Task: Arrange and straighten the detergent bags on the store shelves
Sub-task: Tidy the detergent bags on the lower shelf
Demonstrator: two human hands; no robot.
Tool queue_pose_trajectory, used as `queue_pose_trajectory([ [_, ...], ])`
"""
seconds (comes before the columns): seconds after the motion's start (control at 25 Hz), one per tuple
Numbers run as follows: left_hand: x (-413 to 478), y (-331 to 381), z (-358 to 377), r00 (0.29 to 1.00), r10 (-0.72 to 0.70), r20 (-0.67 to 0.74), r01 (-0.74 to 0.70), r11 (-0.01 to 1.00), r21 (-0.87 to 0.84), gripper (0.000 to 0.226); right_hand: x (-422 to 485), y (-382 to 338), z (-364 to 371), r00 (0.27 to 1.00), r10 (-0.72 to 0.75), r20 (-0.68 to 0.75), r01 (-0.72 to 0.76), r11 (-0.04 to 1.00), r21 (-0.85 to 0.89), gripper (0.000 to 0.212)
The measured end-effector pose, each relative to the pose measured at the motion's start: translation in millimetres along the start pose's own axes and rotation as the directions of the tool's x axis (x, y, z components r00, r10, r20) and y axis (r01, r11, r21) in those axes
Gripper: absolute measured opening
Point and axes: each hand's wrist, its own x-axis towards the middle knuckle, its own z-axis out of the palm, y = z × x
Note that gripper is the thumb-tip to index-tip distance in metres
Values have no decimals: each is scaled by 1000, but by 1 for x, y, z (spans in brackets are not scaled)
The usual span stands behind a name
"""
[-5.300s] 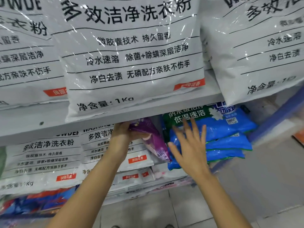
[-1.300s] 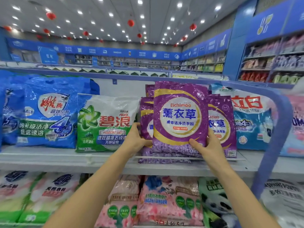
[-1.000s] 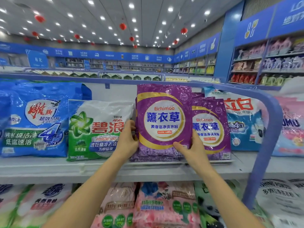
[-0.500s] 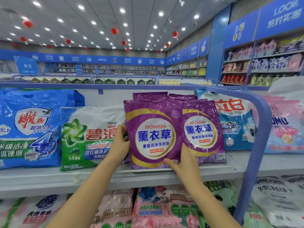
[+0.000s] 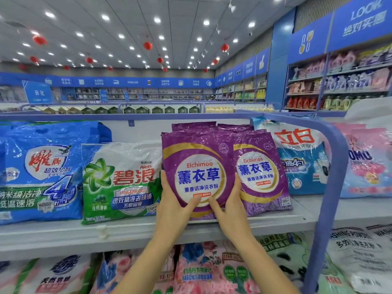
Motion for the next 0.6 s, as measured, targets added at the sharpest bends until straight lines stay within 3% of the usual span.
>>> queue_pose_trajectory([
  [0.16,7,-5,2,994,-46,-98,78,933,351,103,10,0,6,997,67,46,-62,993,-101,95],
  [0.2,7,-5,2,991,-54,-126,97,925,368,103,8,0,6,997,70,37,-66,991,-114,96],
  [0.28,4,-5,-1,987,15,-161,36,949,313,102,0,1,3,997,-30,-71,19,988,-153,92],
  [0.32,2,-8,-2,976,132,-173,-64,934,350,99,-5,3,1,980,-149,-134,118,969,-216,86],
  [0.36,-1,-12,-3,949,269,-164,-174,881,440,95,-9,8,-1,944,-292,-152,232,918,-322,80],
  [0.44,-12,-25,-5,876,481,-26,-366,700,613,82,-13,24,-1,867,-497,-27,409,741,-532,71],
  [0.52,-21,-41,-5,823,546,158,-483,525,701,72,-11,39,3,842,-521,141,473,585,-659,65],
  [0.6,-21,-55,-4,801,542,253,-519,421,744,66,-7,46,8,855,-479,200,460,522,-718,63],
])
